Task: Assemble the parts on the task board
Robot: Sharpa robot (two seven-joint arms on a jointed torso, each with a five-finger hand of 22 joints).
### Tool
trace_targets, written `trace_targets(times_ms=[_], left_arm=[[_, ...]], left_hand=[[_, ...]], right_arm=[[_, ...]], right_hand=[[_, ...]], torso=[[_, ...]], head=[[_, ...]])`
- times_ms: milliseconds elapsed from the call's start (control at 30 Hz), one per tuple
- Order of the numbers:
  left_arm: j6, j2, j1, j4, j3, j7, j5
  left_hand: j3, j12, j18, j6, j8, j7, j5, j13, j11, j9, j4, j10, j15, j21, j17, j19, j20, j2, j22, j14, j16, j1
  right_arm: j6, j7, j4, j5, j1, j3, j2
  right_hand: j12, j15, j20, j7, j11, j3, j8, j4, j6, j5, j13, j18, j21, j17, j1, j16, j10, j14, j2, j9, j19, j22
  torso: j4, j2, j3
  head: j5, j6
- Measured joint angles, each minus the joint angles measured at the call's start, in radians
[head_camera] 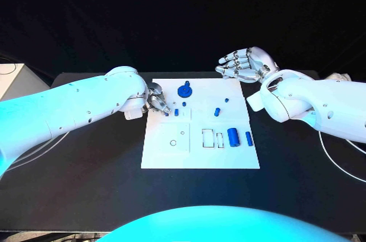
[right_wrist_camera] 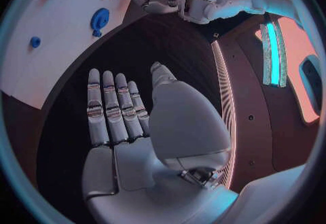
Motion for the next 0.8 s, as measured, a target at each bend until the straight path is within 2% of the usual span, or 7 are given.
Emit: trace_targets(times_ms=[67,267,400,433,533,633,800], left_arm=[[-0.001,0.0,0.0,-0.001,0.0,0.001,0.0],[-0.008,-0.003,-0.001,-0.001,-0.001,0.003,0.0],[-0.017,-0.012,-0.003,0.001,-0.002,0.003,0.0],[-0.019,-0.014,-0.003,0.003,-0.002,0.003,0.0],[-0.027,-0.021,-0.004,0.011,-0.002,0.003,-0.001],[-0.036,-0.03,-0.006,0.022,0.0,0.004,-0.001],[-0.054,-0.05,-0.011,0.036,0.011,0.003,-0.001]], left_hand=[[-0.007,0.0,0.0,-0.005,-0.002,-0.005,0.0,-0.002,-0.003,0.002,-0.007,0.002,0.0,-0.001,0.0,-0.001,-0.001,-0.003,-0.002,0.0,0.0,-0.006],[-0.006,0.0,0.0,-0.002,-0.01,-0.015,-0.002,-0.003,-0.013,-0.01,-0.067,-0.006,0.0,-0.015,0.0,-0.007,-0.006,-0.013,-0.013,0.0,0.0,-0.064],[-0.122,0.0,0.0,0.013,-0.025,-0.013,-0.012,-0.005,-0.015,-0.025,-0.003,-0.018,0.0,-0.02,0.0,-0.011,-0.002,-0.026,-0.023,0.0,-0.005,-0.092],[-0.144,-0.003,0.0,0.013,-0.025,-0.012,-0.024,-0.007,-0.012,-0.026,0.012,-0.021,0.0,-0.024,0.0,-0.011,-0.002,-0.029,-0.024,0.0,-0.005,-0.095],[-0.198,-0.015,0.0,0.011,-0.034,-0.01,-0.121,-0.025,-0.007,-0.03,0.063,-0.038,0.0,-0.032,0.0,-0.024,0.003,-0.033,-0.037,0.0,-0.01,-0.098],[-0.25,-0.046,0.0,-0.015,-0.037,0.011,-0.213,-0.075,0.005,-0.03,0.113,-0.086,0.004,-0.048,0.0,-0.04,0.012,-0.035,-0.059,-0.003,-0.02,-0.087],[-0.276,-0.052,0.0,-0.031,-0.046,0.023,-0.229,-0.094,0.01,-0.028,0.122,-0.101,0.007,-0.052,0.0,-0.043,0.015,-0.035,-0.067,0.0,-0.02,-0.087]], right_arm=[[0.0,0.0,0.0,0.0,0.0,0.0,0.0],[0.001,0.0,0.0,0.0,0.0,0.0,0.0],[0.001,0.0,0.0,0.0,0.0,0.0,-0.001],[0.001,0.0,0.0,0.0,0.0,0.0,-0.001],[0.002,0.0,-0.001,0.0,0.0,0.0,-0.001],[0.002,0.0,-0.001,0.0,0.0,0.0,-0.001],[0.002,0.0,-0.001,0.001,0.0,0.0,-0.001]], right_hand=[[-0.004,0.0,0.0,0.0,0.0,0.0,0.0,0.0,0.0,0.0,0.0,0.0,0.0,0.0,0.0,-0.004,0.0,0.0,0.0,-0.001,0.0,0.0],[-0.004,0.0,0.0,0.0,0.0,0.0,0.0,0.0,0.0,0.0,0.0,0.0,0.0,0.0,0.0,-0.004,0.0,0.0,0.0,-0.001,0.0,0.0],[-0.004,0.0,0.0,0.0,0.0,0.0,0.0,0.0,0.0,0.0,0.0,0.0,0.0,-0.001,0.0,-0.004,0.0,0.0,0.0,-0.001,0.0,-0.001],[-0.004,0.0,0.0,0.0,0.0,0.0,0.0,0.0,0.0,0.0,0.0,0.0,0.0,-0.001,0.0,-0.004,0.0,0.0,0.0,-0.001,0.0,-0.001],[-0.004,0.0,0.0,0.0,0.0,0.0,0.0,0.0,0.0,0.0,0.0,0.0,0.0,-0.001,0.0,-0.004,0.0,0.0,0.0,-0.001,0.0,-0.001],[-0.004,0.0,0.0,0.0,0.0,0.0,0.0,0.0,0.0,0.0,0.0,0.0,0.0,-0.001,0.0,-0.004,0.0,0.0,0.0,-0.001,0.0,-0.001],[-0.008,0.0,0.004,0.0,0.0,0.0,-0.004,0.0,0.0,0.0,0.0,0.0,0.0,-0.006,0.0,-0.007,0.0,0.0,0.0,-0.002,-0.004,-0.006]], torso=[[0.0,0.0,0.0],[-0.0001,0.0,0.0],[-0.0002,0.0,-0.0002],[-0.0002,-0.001,-0.0003],[-0.0001,-0.001,-0.0005],[0.0,-0.001,-0.0005],[0.0,-0.001,-0.0006]], head=[[0.0,0.0],[0.0,0.0],[0.0,0.0],[0.0,0.0],[-0.001,0.0],[-0.002,0.001],[-0.003,0.002]])
